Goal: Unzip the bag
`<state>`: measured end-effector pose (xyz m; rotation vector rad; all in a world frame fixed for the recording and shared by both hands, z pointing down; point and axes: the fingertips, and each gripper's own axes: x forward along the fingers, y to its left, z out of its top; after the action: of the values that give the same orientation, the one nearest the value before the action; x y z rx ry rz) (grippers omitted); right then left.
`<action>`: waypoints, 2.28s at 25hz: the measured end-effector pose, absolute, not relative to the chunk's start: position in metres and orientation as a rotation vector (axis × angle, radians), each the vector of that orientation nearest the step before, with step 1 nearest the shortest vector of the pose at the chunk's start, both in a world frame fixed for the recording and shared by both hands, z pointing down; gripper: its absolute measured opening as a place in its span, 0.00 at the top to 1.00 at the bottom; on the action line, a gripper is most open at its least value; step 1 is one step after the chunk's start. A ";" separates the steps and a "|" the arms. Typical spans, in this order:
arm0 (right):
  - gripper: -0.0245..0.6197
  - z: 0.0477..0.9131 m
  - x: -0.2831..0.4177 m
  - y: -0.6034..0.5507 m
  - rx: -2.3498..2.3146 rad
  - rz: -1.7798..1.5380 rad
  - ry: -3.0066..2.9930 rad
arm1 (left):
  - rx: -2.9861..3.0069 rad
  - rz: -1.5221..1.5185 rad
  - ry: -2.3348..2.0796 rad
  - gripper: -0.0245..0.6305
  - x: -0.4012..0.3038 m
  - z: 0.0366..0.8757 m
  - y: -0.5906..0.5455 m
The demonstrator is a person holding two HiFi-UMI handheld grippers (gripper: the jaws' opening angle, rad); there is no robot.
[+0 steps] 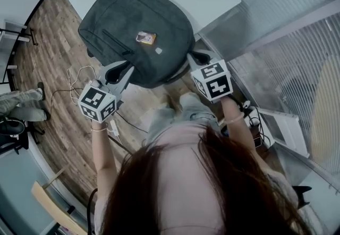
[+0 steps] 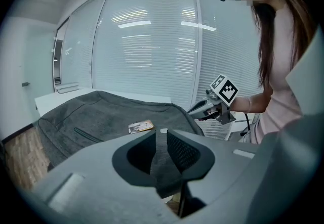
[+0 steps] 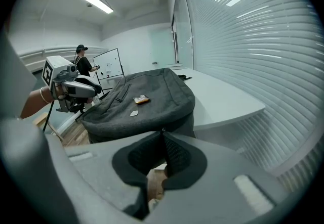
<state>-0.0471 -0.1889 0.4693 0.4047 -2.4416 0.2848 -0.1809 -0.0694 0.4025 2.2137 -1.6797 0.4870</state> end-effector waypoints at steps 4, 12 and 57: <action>0.94 0.469 -0.048 -0.188 0.358 0.269 -2.453 | 2.209 0.497 -1.687 0.83 -0.164 0.399 -0.075; 0.94 0.467 -0.046 -0.188 0.289 0.243 -2.473 | 2.217 0.548 -1.631 0.79 -0.122 0.400 -0.092; 0.95 0.464 -0.039 -0.202 0.213 0.133 -2.468 | 2.192 0.772 -1.343 0.88 -0.066 0.461 -0.123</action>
<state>-0.0388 -0.2020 0.4640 0.2132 -2.4679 0.1328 -0.0664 -0.1229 0.4610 2.1922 -1.3426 0.7725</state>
